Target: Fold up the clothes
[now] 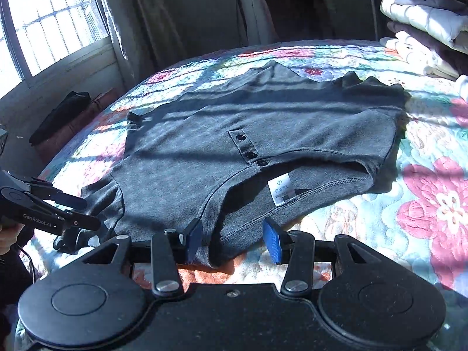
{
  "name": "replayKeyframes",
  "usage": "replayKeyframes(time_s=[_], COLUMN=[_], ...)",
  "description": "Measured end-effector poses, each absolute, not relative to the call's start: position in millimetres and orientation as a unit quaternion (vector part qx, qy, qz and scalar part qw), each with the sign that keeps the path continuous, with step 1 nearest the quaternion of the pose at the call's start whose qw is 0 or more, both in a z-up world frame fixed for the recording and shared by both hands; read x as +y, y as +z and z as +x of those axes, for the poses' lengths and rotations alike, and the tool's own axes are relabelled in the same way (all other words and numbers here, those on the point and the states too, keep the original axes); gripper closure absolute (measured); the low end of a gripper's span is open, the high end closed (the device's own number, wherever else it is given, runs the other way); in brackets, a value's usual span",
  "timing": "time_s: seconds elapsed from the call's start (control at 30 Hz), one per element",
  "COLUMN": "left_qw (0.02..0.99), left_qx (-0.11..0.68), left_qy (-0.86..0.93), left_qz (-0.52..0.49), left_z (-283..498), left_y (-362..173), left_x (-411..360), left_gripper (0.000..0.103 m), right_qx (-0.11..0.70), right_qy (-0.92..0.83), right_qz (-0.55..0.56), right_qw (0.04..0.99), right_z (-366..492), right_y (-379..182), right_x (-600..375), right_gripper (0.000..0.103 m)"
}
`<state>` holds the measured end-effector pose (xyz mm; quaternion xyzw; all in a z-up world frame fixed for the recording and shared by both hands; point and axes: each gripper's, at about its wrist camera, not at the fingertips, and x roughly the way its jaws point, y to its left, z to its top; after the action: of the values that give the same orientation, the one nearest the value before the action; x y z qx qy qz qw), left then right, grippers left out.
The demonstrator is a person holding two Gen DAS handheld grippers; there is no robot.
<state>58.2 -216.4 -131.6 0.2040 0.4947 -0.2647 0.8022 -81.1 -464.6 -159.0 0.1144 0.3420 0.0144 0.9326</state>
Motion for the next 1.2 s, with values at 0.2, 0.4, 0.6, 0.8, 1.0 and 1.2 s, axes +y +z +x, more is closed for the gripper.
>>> replayKeyframes(time_s=[0.2, 0.4, 0.6, 0.8, 1.0, 1.2], left_qw=[0.83, 0.854, 0.858, 0.86, 0.876, 0.865], left_qx=[0.462, 0.445, 0.421, 0.454, 0.43, 0.427], left_qy=[-0.259, -0.209, -0.21, -0.189, -0.187, -0.219], left_qz=[0.172, 0.17, 0.208, 0.137, 0.109, 0.145], left_z=[45, -1, -52, -52, -65, -84], left_y=[-50, -14, -26, -40, -31, -39], left_x=[-249, -257, -244, -228, -229, -246], left_gripper=[0.03, 0.019, 0.01, 0.01, 0.008, 0.004], right_qx=[0.312, 0.281, 0.311, 0.313, 0.325, 0.332], right_qy=[0.023, -0.025, -0.037, -0.043, -0.03, -0.032], right_qz=[0.09, 0.13, 0.075, 0.07, 0.064, 0.051], right_qw=[0.946, 0.95, 0.947, 0.946, 0.943, 0.941], right_z=[-95, -115, -130, -153, -161, -157], right_y=[-111, -70, -50, -42, -36, -35], right_x=[-450, -456, -446, -434, -423, -414], right_gripper=[0.028, 0.006, 0.006, 0.005, 0.004, 0.004])
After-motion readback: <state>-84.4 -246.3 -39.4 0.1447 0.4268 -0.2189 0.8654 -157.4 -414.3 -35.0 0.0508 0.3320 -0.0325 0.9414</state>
